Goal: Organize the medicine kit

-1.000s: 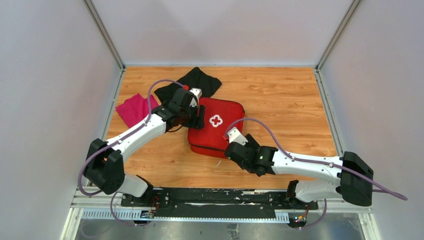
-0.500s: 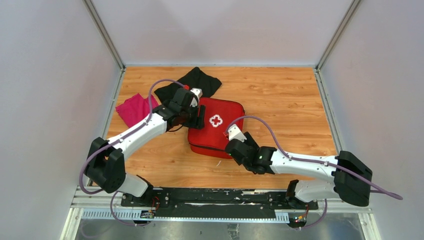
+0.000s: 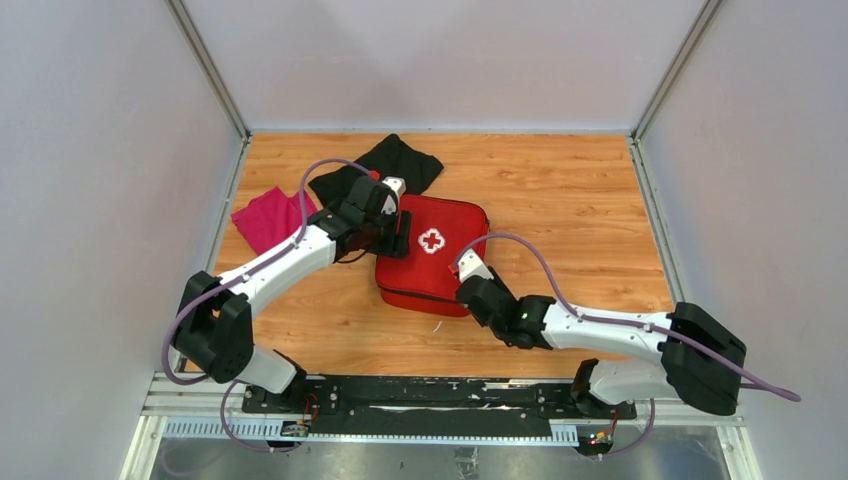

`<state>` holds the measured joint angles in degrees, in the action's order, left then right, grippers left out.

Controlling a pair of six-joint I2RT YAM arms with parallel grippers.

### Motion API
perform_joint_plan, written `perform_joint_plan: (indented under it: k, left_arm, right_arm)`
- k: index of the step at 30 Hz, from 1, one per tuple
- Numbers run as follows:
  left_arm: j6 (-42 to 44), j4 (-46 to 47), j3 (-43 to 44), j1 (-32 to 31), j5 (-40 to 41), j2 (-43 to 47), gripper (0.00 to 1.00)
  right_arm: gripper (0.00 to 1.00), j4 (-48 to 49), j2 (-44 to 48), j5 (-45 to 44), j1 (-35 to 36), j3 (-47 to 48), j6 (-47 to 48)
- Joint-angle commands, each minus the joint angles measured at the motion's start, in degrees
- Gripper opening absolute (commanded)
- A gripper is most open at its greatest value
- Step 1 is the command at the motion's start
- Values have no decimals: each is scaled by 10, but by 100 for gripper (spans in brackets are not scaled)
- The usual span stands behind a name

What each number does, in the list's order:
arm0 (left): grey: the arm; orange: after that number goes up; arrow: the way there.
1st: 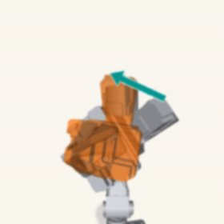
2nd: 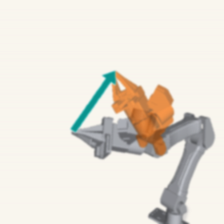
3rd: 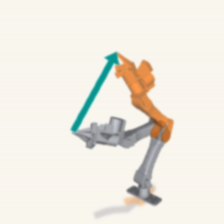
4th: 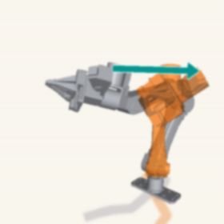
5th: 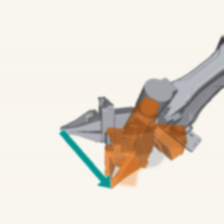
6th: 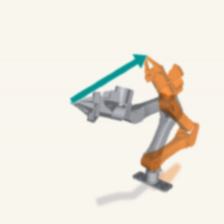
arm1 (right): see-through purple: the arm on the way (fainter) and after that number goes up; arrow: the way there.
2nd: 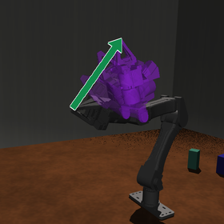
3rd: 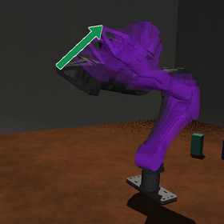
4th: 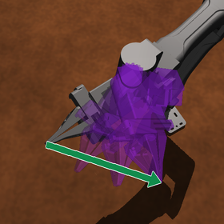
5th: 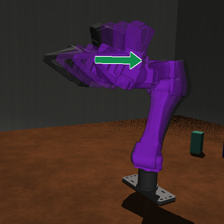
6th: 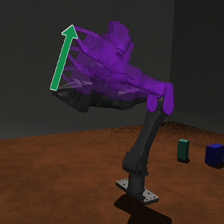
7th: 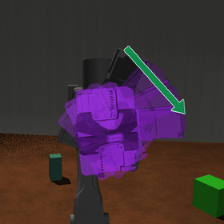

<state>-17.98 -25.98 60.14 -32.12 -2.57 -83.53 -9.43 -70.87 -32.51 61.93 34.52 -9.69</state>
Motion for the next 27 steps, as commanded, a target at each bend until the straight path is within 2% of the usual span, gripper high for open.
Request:
perform_joint_plan:
  k: [1, 6, 17, 27]
  left_arm:
    - [3, -8, 13, -3, -12, -15, 65]
    - [4, -8, 11, -3, -13, -14, 65]
    - [-2, -8, 4, -3, -12, -7, 65]
    - [-2, -9, 0, -3, -10, -4, 65]
  right_arm:
    - [47, 54, 21, 11, -9, -11, 22]
    - [36, 79, 53, 9, -9, -29, 33]
    - [0, 124, 100, 33, -32, -73, 41]
    - [0, 120, 141, 78, -57, -97, 31]
